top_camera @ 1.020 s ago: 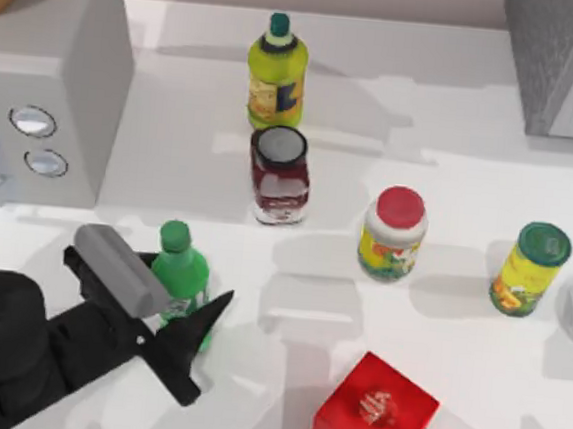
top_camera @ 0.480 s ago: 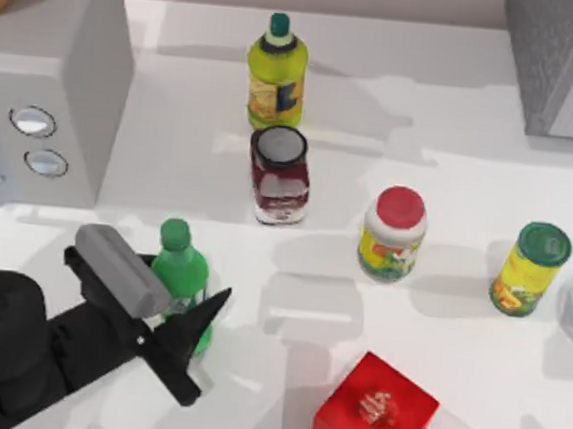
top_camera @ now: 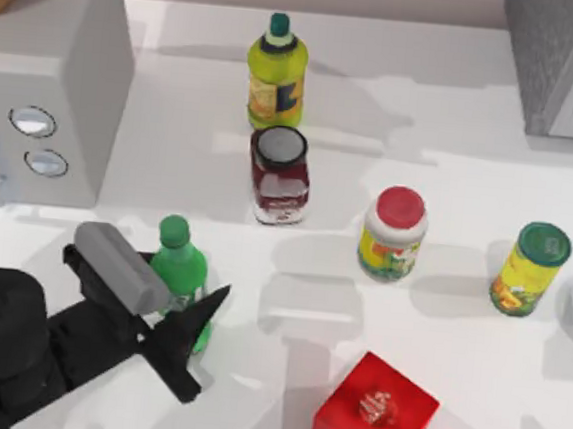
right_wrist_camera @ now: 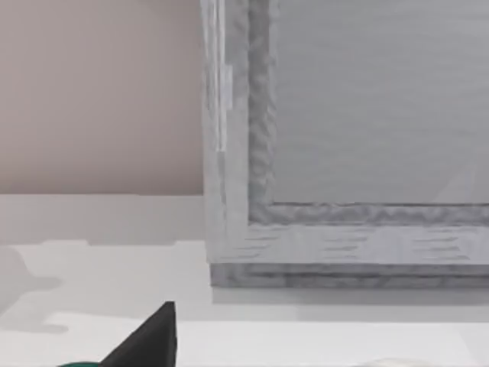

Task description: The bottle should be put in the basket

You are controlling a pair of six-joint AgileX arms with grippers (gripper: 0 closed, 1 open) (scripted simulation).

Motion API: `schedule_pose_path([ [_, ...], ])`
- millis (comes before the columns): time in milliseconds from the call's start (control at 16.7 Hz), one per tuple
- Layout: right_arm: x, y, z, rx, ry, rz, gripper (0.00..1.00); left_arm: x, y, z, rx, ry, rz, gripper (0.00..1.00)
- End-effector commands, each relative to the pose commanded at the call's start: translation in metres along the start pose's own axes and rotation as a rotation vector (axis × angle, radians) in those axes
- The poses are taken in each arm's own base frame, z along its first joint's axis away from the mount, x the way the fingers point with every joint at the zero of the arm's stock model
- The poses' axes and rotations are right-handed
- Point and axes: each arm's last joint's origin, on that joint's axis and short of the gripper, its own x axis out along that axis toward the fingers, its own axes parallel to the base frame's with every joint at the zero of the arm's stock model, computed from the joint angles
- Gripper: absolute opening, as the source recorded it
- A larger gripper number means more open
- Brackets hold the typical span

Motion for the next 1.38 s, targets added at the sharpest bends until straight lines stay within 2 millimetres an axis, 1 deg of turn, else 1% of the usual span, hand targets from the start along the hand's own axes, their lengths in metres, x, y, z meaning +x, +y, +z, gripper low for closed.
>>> schedule_pose_path([
  [120, 0.000, 0.000, 0.000, 0.000, 0.000, 0.000, 1.00, 0.002, 0.004, 0.005, -0.006, 0.003, 0.024, 0.00],
  [240, 0.000, 0.000, 0.000, 0.000, 0.000, 0.000, 1.00, 0.006, 0.008, 0.015, -0.011, 0.004, 0.052, 0.00],
  [420, 0.000, 0.000, 0.000, 0.000, 0.000, 0.000, 1.00, 0.013, 0.011, 0.040, -0.016, -0.002, 0.090, 0.00],
  [600, 0.000, 0.000, 0.000, 0.000, 0.000, 0.000, 1.00, 0.017, 0.006, 0.079, -0.016, -0.022, 0.115, 0.00],
  [780, 0.000, 0.000, 0.000, 0.000, 0.000, 0.000, 1.00, 0.010, -0.009, 0.128, -0.015, -0.051, 0.125, 0.00],
  [900, 0.000, 0.000, 0.000, 0.000, 0.000, 0.000, 1.00, -0.007, -0.024, 0.161, -0.017, -0.070, 0.125, 0.00],
  [960, 0.000, 0.000, 0.000, 0.000, 0.000, 0.000, 1.00, -0.018, -0.032, 0.177, -0.018, -0.078, 0.123, 0.00],
  [1020, 0.000, 0.000, 0.000, 0.000, 0.000, 0.000, 1.00, -0.033, -0.040, 0.192, -0.021, -0.086, 0.120, 0.00],
  [1140, 0.000, 0.000, 0.000, 0.000, 0.000, 0.000, 1.00, -0.068, -0.054, 0.215, -0.027, -0.098, 0.112, 0.00],
  [1260, 0.000, 0.000, 0.000, 0.000, 0.000, 0.000, 1.00, -0.110, -0.064, 0.229, -0.033, -0.102, 0.100, 0.00],
  [1380, 0.000, 0.000, 0.000, 0.000, 0.000, 0.000, 1.00, -0.154, -0.067, 0.233, -0.038, -0.099, 0.085, 0.00],
])
